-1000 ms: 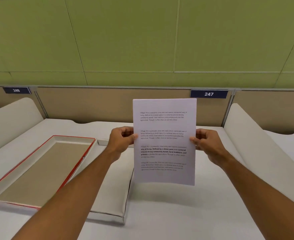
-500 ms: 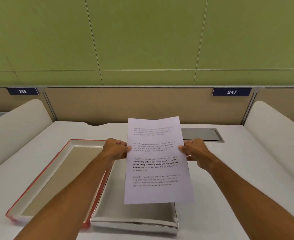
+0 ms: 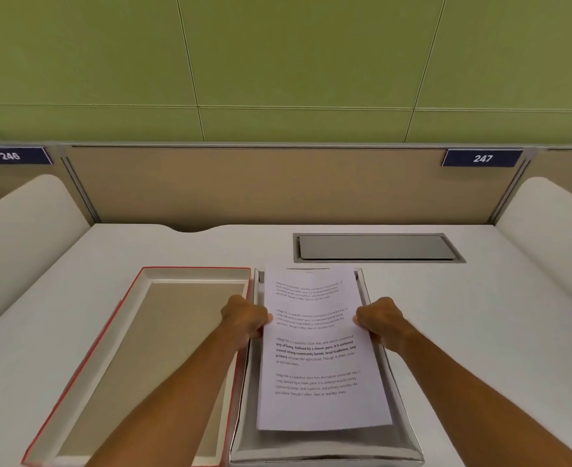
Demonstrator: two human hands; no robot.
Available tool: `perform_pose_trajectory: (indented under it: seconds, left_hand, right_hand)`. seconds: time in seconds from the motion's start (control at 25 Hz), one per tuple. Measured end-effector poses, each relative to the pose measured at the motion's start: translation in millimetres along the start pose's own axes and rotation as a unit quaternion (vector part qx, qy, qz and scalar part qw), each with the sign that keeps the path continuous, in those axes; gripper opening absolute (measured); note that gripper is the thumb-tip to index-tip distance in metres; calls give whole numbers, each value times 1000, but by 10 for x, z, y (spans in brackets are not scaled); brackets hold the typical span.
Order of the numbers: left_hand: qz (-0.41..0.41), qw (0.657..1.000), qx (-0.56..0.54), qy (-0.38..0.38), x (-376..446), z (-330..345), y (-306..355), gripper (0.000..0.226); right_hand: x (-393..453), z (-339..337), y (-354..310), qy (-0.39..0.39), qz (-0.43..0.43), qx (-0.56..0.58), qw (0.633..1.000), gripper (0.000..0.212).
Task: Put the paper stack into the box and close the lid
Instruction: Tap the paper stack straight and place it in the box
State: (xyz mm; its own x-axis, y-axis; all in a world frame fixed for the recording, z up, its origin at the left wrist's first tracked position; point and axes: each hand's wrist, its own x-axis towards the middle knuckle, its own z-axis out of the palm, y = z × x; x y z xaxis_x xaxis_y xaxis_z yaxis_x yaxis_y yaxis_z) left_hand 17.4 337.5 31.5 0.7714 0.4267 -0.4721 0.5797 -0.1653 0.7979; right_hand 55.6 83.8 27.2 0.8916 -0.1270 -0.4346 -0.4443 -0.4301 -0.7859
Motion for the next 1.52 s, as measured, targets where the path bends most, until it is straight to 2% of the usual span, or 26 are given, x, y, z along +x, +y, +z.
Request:
perform_pose_trajectory:
  seconds: [0.16, 0.28, 0.48, 0.56, 0.64, 0.72, 0.84, 0.92, 1.16, 1.28, 1.4, 1.52]
  left_hand:
    - [6, 998, 66, 10, 89, 94, -34, 35]
    - [14, 991, 131, 21, 98, 160, -52, 36]
    - [52, 961, 269, 43, 69, 262, -15, 27]
    - [64, 951, 302, 38, 62, 303, 1, 29]
    - [60, 944, 323, 14, 64, 334, 13, 30]
    - [31, 954, 296, -30, 68, 336, 27, 35]
    - [-45, 984, 144, -94, 101, 292, 58, 47]
    - [-88, 987, 71, -116, 88, 263, 86, 56]
    - [-77, 989, 71, -103, 24, 284, 110, 83]
    - [-88, 990, 28, -108, 0, 280, 123, 87]
    - [-113, 982, -37, -144, -35, 235, 144, 95]
    - [-115, 982, -14, -146, -65, 213, 130, 98]
  right_hand:
    - [15, 64, 11, 31, 16, -44, 998, 10]
    - [20, 89, 38, 48, 1, -77, 996, 17]
    - [19, 155, 46, 43, -30, -152, 987, 23]
    - [16, 171, 43, 45, -41, -191, 980, 26]
    - [11, 190, 45, 48, -47, -220, 973, 21]
    - [-11, 218, 55, 41, -45, -245, 968, 11]
    - [-28, 223, 51, 14, -43, -255, 966, 12]
    - [-21, 197, 26, -1, -36, -233, 972, 12]
    - [-50, 192, -24, -8, -22, -184, 983, 14]
    - [-74, 204, -41, -3, -20, -165, 986, 24]
    - [-64, 200, -51, -1, -15, -149, 989, 23]
    - [-121, 168, -55, -16, -15, -143, 990, 27]
